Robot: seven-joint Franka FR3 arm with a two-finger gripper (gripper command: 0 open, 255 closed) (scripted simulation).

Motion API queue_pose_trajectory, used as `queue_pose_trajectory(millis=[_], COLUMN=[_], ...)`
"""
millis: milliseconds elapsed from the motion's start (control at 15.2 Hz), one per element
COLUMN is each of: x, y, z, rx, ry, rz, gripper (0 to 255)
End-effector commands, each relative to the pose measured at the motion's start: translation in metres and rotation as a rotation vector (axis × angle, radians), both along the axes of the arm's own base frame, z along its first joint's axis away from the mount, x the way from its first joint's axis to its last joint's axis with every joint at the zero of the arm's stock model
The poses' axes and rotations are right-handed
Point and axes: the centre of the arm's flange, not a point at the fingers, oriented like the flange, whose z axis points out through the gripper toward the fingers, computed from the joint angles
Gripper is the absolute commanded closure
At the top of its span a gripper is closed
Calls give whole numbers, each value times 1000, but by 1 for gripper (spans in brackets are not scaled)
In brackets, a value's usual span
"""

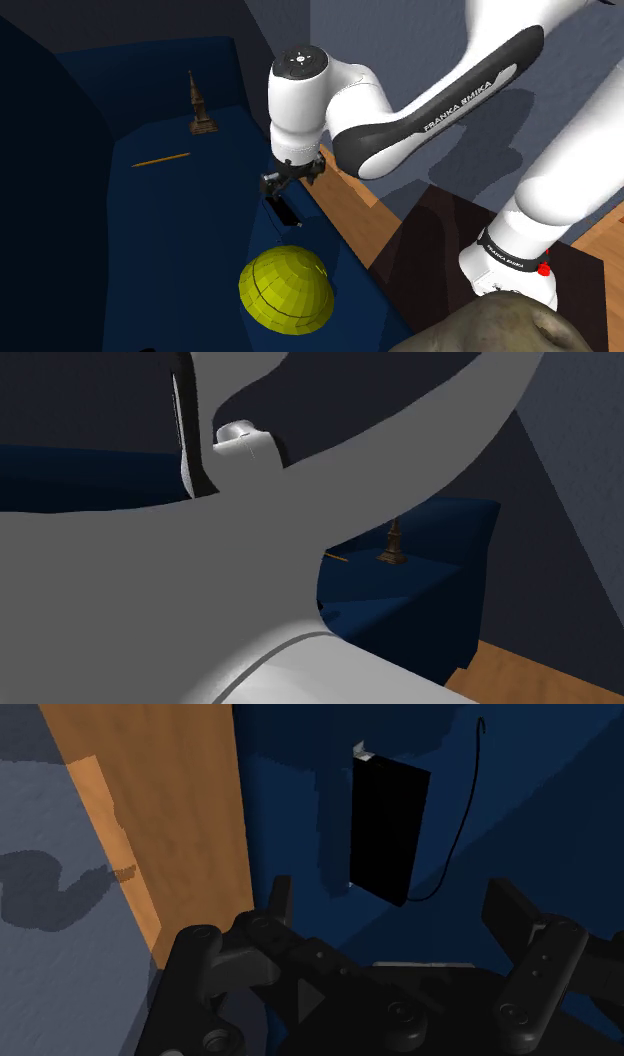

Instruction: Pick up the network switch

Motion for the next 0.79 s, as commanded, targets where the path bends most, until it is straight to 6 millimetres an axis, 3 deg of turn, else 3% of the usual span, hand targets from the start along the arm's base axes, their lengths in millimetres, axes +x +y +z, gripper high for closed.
queue_pose_trajectory(millis=[0,264,726], x=[13,39,41], y=[19,52,54], z=[-18,-54,-88], rx=[-11,-37,-38], ry=[-21,-46,-48], rz=[-22,-61,-64], gripper=[0,0,0])
